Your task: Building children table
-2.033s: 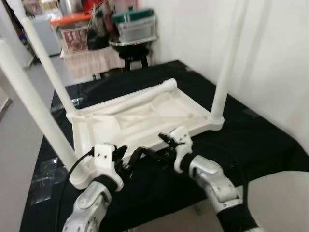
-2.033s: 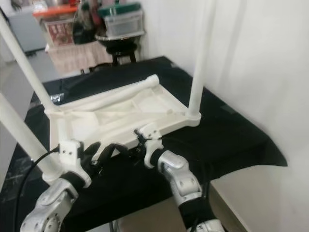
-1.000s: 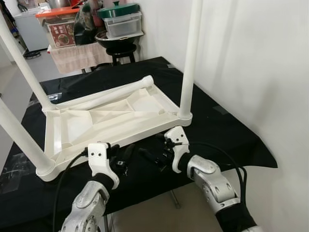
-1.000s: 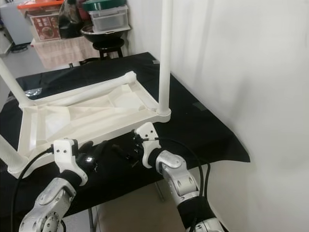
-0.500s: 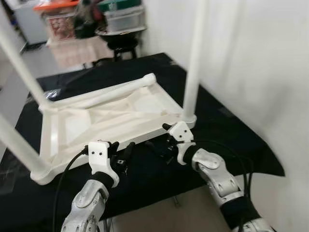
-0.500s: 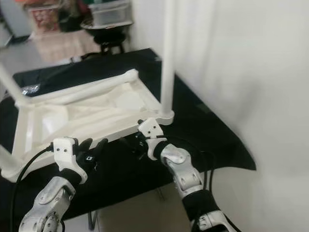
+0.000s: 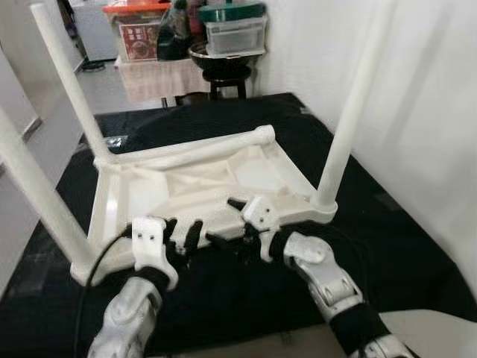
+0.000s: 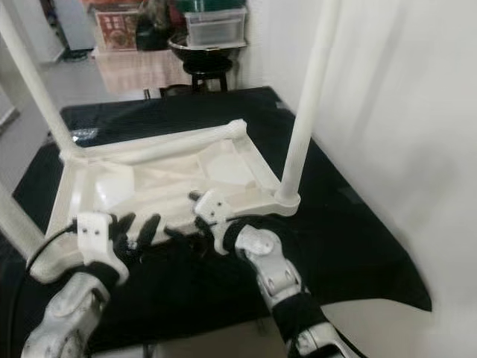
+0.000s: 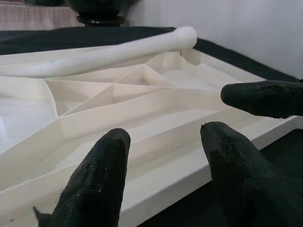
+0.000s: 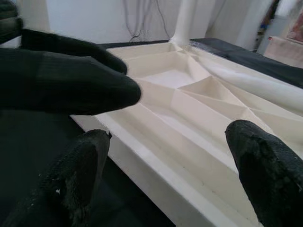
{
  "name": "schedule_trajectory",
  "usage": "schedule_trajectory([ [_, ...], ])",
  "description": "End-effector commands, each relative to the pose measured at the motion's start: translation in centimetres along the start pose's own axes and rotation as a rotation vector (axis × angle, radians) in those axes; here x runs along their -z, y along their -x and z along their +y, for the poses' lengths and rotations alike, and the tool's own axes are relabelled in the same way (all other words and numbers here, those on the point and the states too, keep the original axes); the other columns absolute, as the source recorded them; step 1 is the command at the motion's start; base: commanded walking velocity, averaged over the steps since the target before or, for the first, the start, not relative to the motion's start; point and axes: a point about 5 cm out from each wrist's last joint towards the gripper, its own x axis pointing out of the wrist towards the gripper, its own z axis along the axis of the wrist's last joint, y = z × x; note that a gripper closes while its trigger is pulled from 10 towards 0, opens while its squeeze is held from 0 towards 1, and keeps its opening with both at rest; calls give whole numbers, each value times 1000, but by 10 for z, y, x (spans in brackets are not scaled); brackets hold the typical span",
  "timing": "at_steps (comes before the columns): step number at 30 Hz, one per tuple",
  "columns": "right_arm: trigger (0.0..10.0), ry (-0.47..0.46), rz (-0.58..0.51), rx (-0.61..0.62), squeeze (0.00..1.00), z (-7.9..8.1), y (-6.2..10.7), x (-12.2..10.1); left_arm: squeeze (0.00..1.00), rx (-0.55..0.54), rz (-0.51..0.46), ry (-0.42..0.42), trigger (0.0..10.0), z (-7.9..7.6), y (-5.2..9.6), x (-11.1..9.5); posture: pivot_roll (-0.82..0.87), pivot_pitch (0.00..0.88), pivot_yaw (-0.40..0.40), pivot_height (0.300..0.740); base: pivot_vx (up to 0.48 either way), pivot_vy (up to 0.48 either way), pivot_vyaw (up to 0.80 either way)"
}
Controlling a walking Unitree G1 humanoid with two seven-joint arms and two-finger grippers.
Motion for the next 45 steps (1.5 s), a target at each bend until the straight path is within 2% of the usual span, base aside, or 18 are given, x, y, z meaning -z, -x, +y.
schedule_trajectory([
  [1,10000,63,23,-80,0,2,0,1,0,13,25,-39,10000,-3,3,1,-65,17,18,740,0,0,0],
  [4,10000,72,43,-113,0,1,2,2,0,22,34,-44,10000,-4,4,2,-65,17,16,740,0,0,383],
  [6,10000,127,79,-173,0,-2,6,3,0,35,47,-52,10000,-7,7,3,-65,19,16,740,0,0,800],
  [11,10000,125,98,-180,0,-10,8,2,0,41,58,-56,10000,-10,10,4,-62,21,12,740,0,0,800],
  [16,10000,186,246,-47,0,-30,7,11,0,29,67,-58,10000,-11,11,5,-62,22,16,740,0,0,0],
  [19,10000,239,332,-26,0,-36,8,15,0,30,73,-63,10000,-11,11,5,-61,22,18,740,0,0,0],
  [23,10000,234,407,-15,0,-44,12,17,0,34,76,-74,10000,-11,11,5,-62,21,21,740,0,0,0],
  [24,10000,196,532,24,0,-62,18,16,0,36,76,-82,10000,-11,9,5,-65,22,25,740,0,0,0],
  [26,10000,196,631,37,0,-78,26,13,0,36,76,-91,10000,-11,9,4,-65,22,25,740,0,0,0],
  [31,10000,258,776,11,0,-98,38,9,0,39,79,-103,10000,-12,9,5,-64,24,27,740,0,0,0],
  [36,10000,268,821,6,0,-101,39,8,0,40,81,-106,10000,-12,9,4,-64,24,27,740,0,0,0],
  [37,10000,277,887,-52,0,-101,40,10,0,40,82,-104,10000,-13,9,5,-60,33,25,740,0,0,0],
  [38,10000,277,887,-52,0,-101,40,10,0,40,82,-104,10000,-13,9,5,-60,33,25,740,0,0,0],
  [39,9804,284,976,-105,0,-101,39,13,0,41,83,-99,10000,-13,10,5,-58,37,18,740,0,0,0],
  [42,9804,280,1006,-99,0,-102,36,13,0,40,83,-97,10000,-14,10,5,-58,37,18,740,0,0,0],
  [43,3647,257,1010,-91,0,-97,30,17,0,39,82,-93,10000,-15,11,5,-50,43,9,740,0,0,0],
  [44,510,236,1007,-84,0,-92,25,20,0,37,81,-91,10000,-15,11,5,-48,45,7,740,0,0,0],
  [45,0,219,1005,-78,0,-87,19,23,0,36,80,-90,10000,-16,11,5,-46,45,7,740,0,0,0],
])
